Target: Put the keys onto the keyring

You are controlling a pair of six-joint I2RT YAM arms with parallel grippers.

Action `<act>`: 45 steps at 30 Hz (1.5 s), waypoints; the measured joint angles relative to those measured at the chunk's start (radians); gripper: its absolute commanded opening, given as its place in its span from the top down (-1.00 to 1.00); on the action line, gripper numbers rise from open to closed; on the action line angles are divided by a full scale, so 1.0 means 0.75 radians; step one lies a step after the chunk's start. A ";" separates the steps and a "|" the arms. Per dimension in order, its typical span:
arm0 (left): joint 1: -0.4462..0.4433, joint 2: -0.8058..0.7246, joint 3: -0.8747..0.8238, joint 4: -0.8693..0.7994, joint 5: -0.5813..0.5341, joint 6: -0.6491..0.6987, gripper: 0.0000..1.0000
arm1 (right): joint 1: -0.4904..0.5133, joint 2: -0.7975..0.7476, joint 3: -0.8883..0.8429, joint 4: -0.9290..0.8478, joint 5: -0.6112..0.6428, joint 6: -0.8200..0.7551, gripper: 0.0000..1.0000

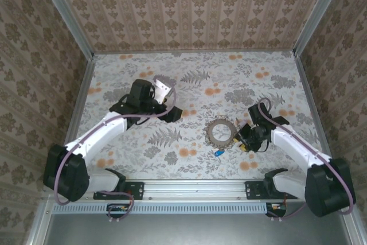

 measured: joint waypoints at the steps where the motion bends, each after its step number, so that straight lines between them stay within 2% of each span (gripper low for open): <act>1: 0.000 -0.015 -0.021 0.010 -0.003 0.032 -1.00 | 0.011 0.042 0.026 0.001 0.014 -0.059 0.43; 5: -0.012 -0.042 -0.040 0.047 -0.022 0.133 -1.00 | 0.067 0.104 0.105 -0.013 0.142 -0.286 0.46; 8: -0.020 -0.045 -0.040 0.084 0.018 0.180 -1.00 | 0.084 0.148 0.146 -0.044 0.234 -0.434 0.45; 16: -0.020 -0.048 -0.078 0.190 0.054 0.183 -1.00 | 0.252 0.312 0.204 -0.070 0.377 -0.694 0.40; 24: -0.031 -0.124 -0.107 0.229 0.016 0.170 -1.00 | 0.376 0.325 0.235 -0.121 0.432 -0.791 0.39; 31: -0.034 -0.162 -0.128 0.268 -0.061 0.156 -1.00 | 0.540 0.408 0.276 -0.137 0.561 -0.809 0.39; 38: -0.034 -0.184 -0.145 0.272 -0.094 0.150 -1.00 | 0.600 0.473 0.283 -0.129 0.613 -0.807 0.34; 45: -0.034 -0.215 -0.147 0.272 -0.118 0.151 -1.00 | 0.616 0.480 0.284 -0.112 0.700 -0.777 0.41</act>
